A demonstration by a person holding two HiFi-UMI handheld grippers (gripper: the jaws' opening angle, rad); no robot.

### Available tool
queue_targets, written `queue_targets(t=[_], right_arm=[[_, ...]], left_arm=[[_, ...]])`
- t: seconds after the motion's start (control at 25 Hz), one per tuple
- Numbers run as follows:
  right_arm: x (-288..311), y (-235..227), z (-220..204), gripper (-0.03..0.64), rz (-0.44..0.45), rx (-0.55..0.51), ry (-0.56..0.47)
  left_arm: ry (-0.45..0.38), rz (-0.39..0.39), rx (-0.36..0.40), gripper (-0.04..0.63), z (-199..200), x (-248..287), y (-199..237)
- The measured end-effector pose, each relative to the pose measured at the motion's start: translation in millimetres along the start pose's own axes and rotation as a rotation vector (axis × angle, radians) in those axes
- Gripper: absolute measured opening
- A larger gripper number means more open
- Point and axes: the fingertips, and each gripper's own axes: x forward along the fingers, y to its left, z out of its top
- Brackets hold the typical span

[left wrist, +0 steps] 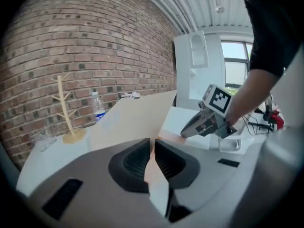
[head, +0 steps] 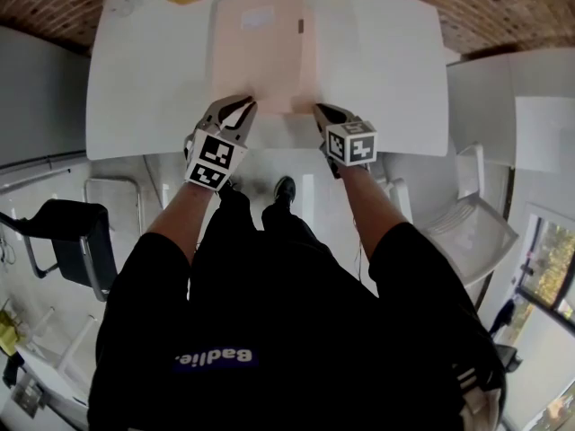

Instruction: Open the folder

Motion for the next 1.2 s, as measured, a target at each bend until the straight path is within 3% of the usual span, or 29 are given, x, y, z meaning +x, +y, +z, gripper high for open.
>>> queue_targets(t=[0.28, 1.2], right_arm=[[1, -2, 1, 0.028, -0.019, -0.049, 0.030], [2, 0, 2, 0.028, -0.061, -0.109, 0.060]], left_arm=[[-0.179, 0.052, -0.323, 0.032, 14, -33, 28], [-0.430, 0.299, -0.907, 0.005, -44, -114, 119]])
